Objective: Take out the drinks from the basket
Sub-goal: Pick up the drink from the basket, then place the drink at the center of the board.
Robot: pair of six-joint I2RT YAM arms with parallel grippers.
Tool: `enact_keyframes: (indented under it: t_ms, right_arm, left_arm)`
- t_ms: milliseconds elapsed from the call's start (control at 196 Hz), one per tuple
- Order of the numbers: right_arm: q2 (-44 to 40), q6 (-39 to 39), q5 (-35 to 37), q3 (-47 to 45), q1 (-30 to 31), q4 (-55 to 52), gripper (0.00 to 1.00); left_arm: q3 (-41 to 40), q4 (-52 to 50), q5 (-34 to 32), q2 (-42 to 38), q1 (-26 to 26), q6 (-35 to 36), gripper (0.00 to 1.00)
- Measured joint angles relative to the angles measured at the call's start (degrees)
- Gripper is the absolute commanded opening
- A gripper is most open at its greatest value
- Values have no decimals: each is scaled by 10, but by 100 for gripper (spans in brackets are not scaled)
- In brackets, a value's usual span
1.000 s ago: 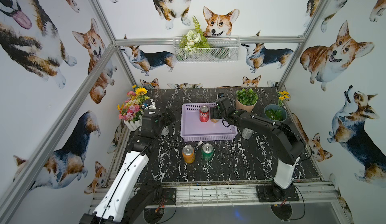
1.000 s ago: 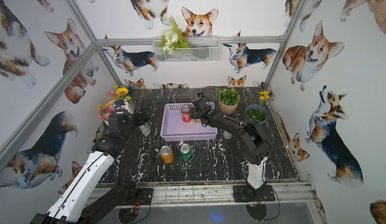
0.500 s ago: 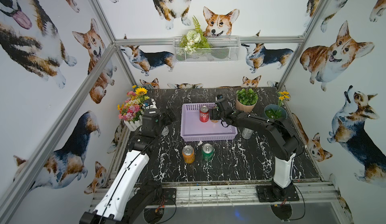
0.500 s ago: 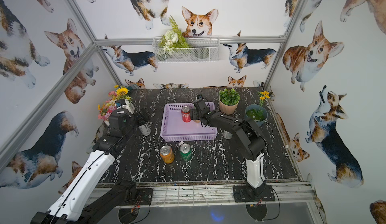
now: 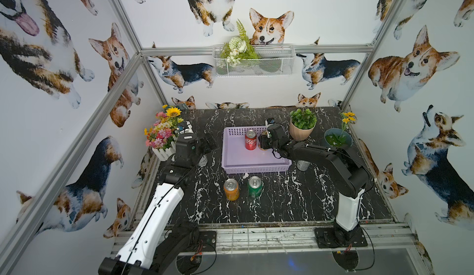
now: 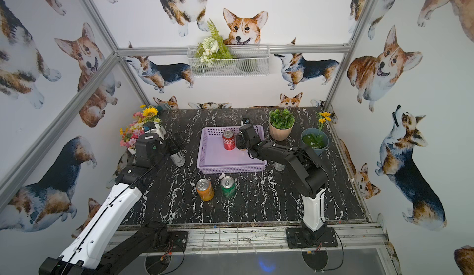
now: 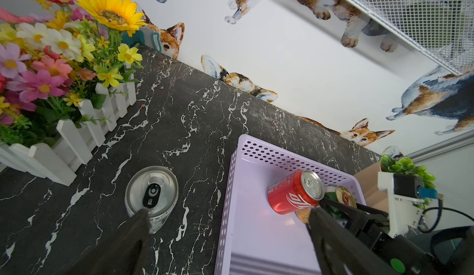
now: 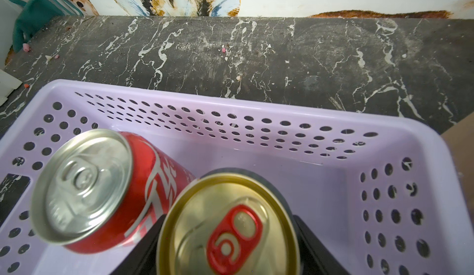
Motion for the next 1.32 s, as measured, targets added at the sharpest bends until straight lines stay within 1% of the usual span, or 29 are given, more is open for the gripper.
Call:
enact_keyframes:
  t_ms: [20, 81, 321, 484, 591, 703, 840, 973, 1034, 1105, 1238, 1324]
  right_arm:
    - [-3, 0, -2, -3, 0, 1, 60]
    - [-14, -1, -7, -12, 0, 1, 58]
    - [-89, -16, -10, -13, 1, 0, 57]
    - [-184, -17, -6, -29, 11, -13, 56]
    - [-272, -16, 10, -79, 39, -29, 56]
    - [-369, -6, 28, -145, 82, -68, 55]
    - [-496, 24, 64, -229, 145, -130, 54]
    - [-577, 62, 100, -290, 187, -191, 53]
    - [-593, 80, 115, -313, 204, -207, 54]
    - [-590, 97, 124, -342, 223, -209, 54]
    - [-545, 125, 126, -398, 250, -203, 56]
    - [-518, 136, 128, -423, 260, -183, 58]
  left_arm:
    - [0, 0, 0, 0, 0, 0, 100]
    - [-1, 0, 0, 2, 0, 0, 100]
    - [-2, 3, 9, 6, 0, 2, 100]
    - [2, 5, 26, 15, 0, 7, 100]
    - [11, 8, 56, 35, 0, 13, 100]
    - [17, 9, 84, 55, -2, 17, 100]
    - [17, 9, 112, 71, -7, 19, 100]
    - [18, 10, 125, 87, -22, 22, 100]
    - [18, 13, 123, 95, -36, 26, 100]
    - [20, 19, 120, 106, -59, 28, 100]
    - [28, 26, 99, 132, -102, 32, 100]
    - [29, 30, 92, 142, -112, 33, 100]
